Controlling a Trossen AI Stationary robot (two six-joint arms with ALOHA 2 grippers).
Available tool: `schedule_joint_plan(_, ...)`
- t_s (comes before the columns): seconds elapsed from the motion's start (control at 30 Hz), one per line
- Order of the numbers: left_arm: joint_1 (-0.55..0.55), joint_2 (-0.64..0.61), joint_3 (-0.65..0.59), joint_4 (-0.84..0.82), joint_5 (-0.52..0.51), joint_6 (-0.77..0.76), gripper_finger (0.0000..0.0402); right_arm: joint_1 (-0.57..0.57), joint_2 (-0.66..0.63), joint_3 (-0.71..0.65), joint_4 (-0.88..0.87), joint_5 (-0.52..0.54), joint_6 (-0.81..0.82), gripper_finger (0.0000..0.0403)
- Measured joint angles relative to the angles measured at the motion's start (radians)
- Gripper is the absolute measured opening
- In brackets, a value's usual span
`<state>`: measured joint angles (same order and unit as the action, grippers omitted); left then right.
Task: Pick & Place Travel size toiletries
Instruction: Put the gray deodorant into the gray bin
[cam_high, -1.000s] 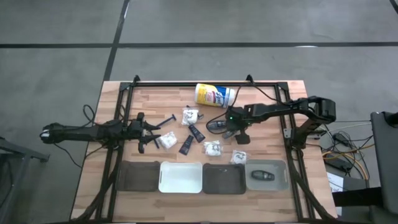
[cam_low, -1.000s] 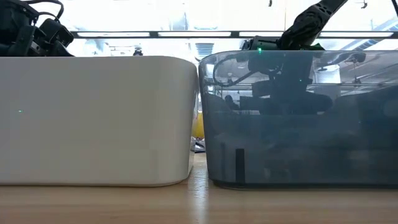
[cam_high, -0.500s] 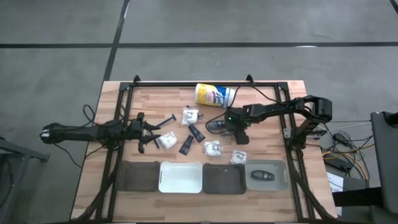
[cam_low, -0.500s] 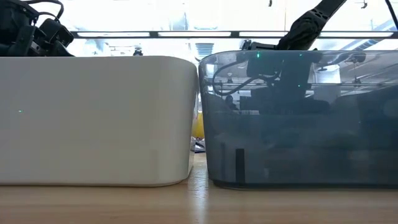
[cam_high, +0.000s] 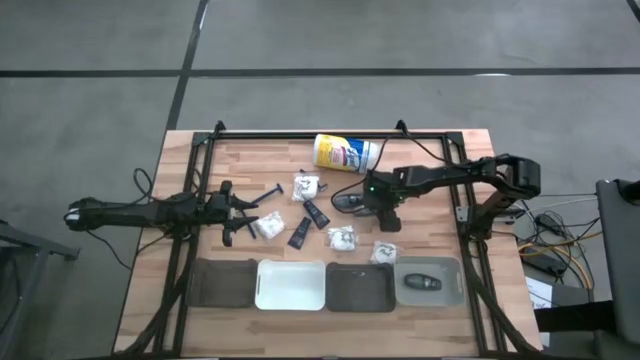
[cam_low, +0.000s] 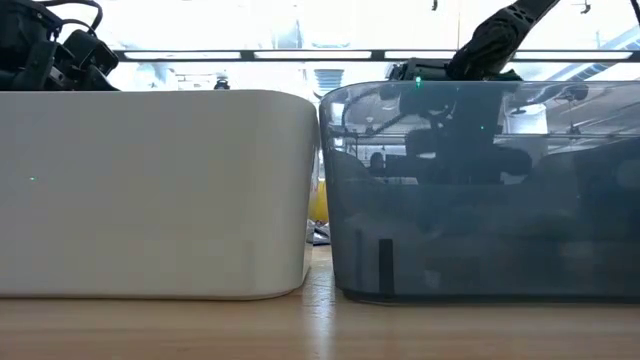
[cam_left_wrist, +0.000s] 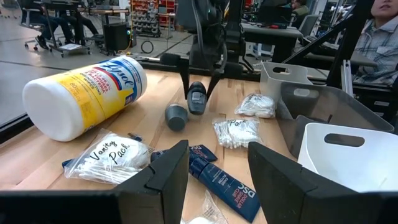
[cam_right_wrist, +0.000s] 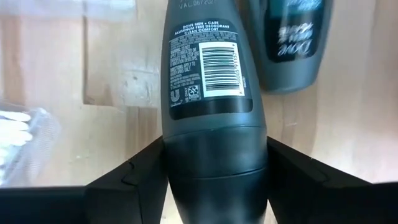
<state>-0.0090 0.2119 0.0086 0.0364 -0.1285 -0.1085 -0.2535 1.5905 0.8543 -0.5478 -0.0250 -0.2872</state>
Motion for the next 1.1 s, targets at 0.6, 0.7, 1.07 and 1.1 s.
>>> schedule_joint_plan(0.6,0.0,0.0,0.0,0.0,0.0,0.0,0.0171,0.02,-0.252,-0.023,-0.069,-0.01,0.084,0.0205)
schedule_joint_plan(0.7,0.0,0.0,0.0,0.0,0.0,0.0,0.0171,0.038,-0.3,-0.039,-0.077,-0.011,0.119,0.0208)
schedule_joint_plan(1.07,0.0,0.0,0.0,0.0,0.0,0.0,0.0171,0.144,-0.419,-0.065,-0.121,-0.001,0.323,0.0208)
schedule_joint_plan(1.1,0.0,0.0,0.0,0.0,0.0,0.0,0.0171,0.156,-0.426,-0.065,-0.135,-0.001,0.345,0.0209)
